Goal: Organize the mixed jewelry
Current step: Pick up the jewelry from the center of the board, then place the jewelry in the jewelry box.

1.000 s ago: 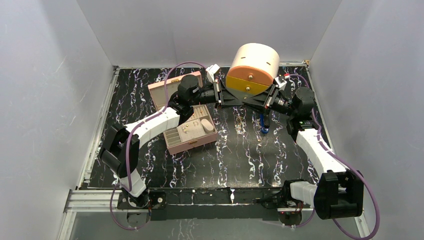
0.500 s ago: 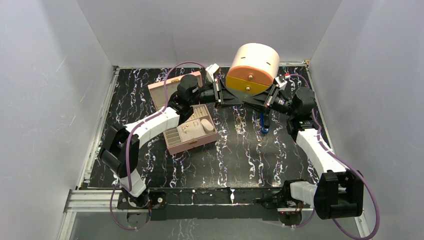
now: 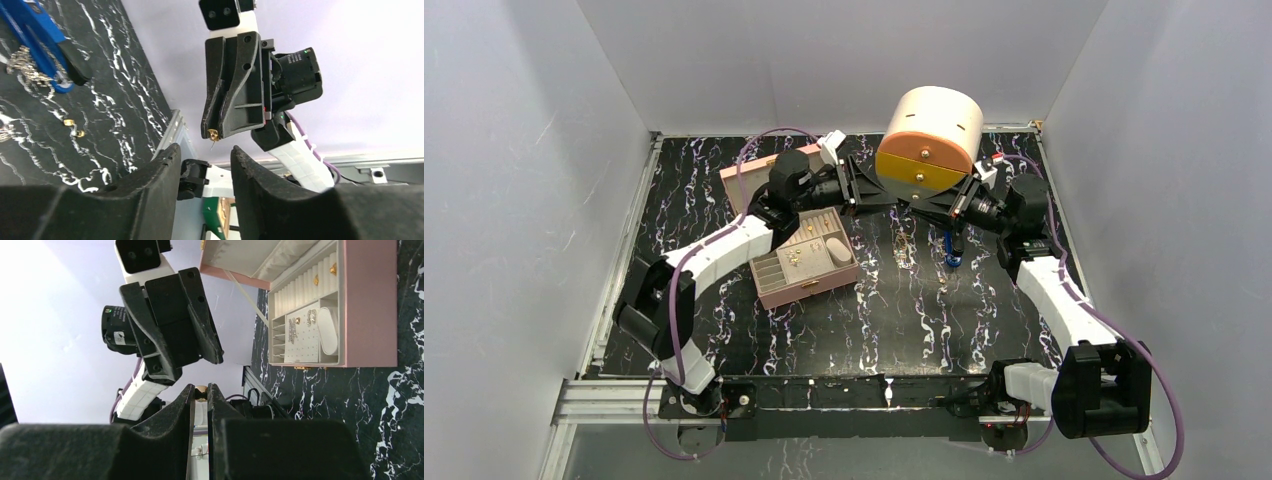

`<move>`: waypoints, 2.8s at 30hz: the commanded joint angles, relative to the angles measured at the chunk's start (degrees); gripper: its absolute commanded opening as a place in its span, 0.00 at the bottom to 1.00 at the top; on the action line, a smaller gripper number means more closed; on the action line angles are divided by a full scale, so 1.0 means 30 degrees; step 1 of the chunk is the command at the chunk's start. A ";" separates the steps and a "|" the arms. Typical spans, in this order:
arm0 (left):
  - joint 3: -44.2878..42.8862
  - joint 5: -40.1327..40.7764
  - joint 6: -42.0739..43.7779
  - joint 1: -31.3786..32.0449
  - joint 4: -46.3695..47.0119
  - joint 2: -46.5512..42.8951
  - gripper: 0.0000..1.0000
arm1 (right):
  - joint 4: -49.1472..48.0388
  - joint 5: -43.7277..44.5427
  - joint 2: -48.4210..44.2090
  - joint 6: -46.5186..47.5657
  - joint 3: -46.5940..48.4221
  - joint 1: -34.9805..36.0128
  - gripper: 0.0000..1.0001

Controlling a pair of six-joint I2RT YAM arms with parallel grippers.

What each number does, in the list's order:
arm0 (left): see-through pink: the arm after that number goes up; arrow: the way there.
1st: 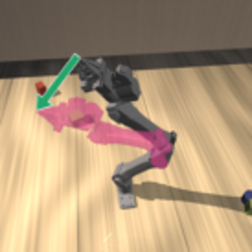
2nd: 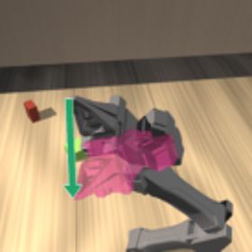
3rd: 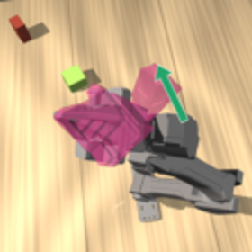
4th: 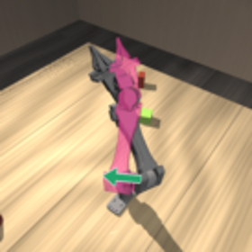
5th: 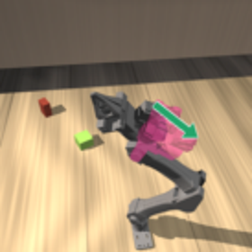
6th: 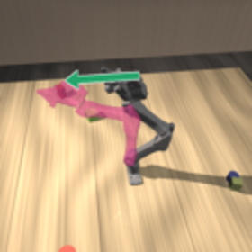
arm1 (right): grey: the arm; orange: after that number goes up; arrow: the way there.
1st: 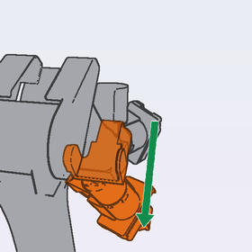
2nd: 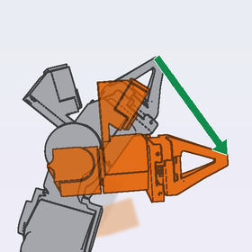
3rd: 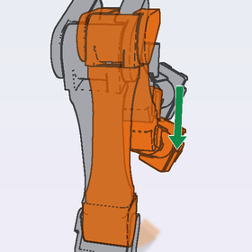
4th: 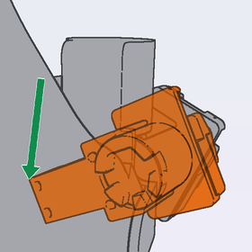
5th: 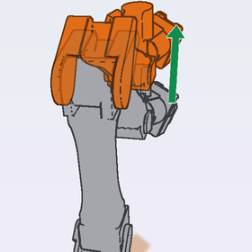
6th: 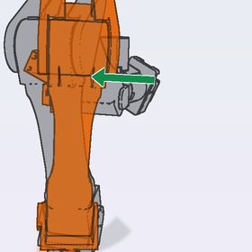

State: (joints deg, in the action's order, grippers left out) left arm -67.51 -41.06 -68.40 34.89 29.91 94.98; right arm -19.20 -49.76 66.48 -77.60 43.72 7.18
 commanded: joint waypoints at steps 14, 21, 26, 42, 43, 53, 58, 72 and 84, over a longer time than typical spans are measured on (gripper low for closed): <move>-0.1524 1.5027 0.8749 -0.0967 -1.6917 -0.6662 0.67 | 1.0650 0.6438 0.2413 0.9418 0.7310 0.4474 0.17; 0.0228 2.0698 0.7539 -0.0991 -2.1093 -0.9587 0.72 | 1.2956 1.1379 0.5372 1.1842 1.0688 0.9223 0.17; 0.2203 2.2116 0.7388 -0.0997 -2.2398 -1.1160 0.74 | 1.3645 1.4485 0.8054 1.3419 1.2917 1.2379 0.16; 0.4574 2.3611 0.9620 -0.0997 -2.1545 -1.4516 0.73 | 1.4619 1.8601 1.4489 1.5188 1.7685 1.5454 0.16; 0.4561 2.3697 0.9808 -0.0997 -2.1547 -1.4546 0.73 | 1.4668 1.8819 1.4692 1.5202 1.7835 1.5537 0.16; 0.4779 2.3938 1.0501 -0.0997 -2.0773 -1.4199 0.73 | 1.5393 2.0954 1.6278 1.5330 1.9057 1.5684 0.16; 0.4558 2.3801 1.0950 -0.0997 -2.0560 -1.3664 0.73 | 1.5582 2.1685 1.6745 1.5534 1.9307 1.5689 0.16; 0.4429 2.3513 1.1159 -0.0997 -2.0312 -1.3467 0.73 | 1.5827 2.0477 1.6806 1.5424 1.9179 1.5703 0.16; 0.4418 2.3616 1.1226 -0.0999 -2.0274 -1.3413 0.73 | 1.5885 2.0479 1.6413 1.5409 1.9096 1.5694 0.15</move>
State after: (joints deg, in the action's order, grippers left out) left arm -53.28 28.29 -35.31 32.03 -31.70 54.96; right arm 28.18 11.84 118.45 -31.27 100.40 54.06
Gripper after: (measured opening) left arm 0.728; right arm 0.201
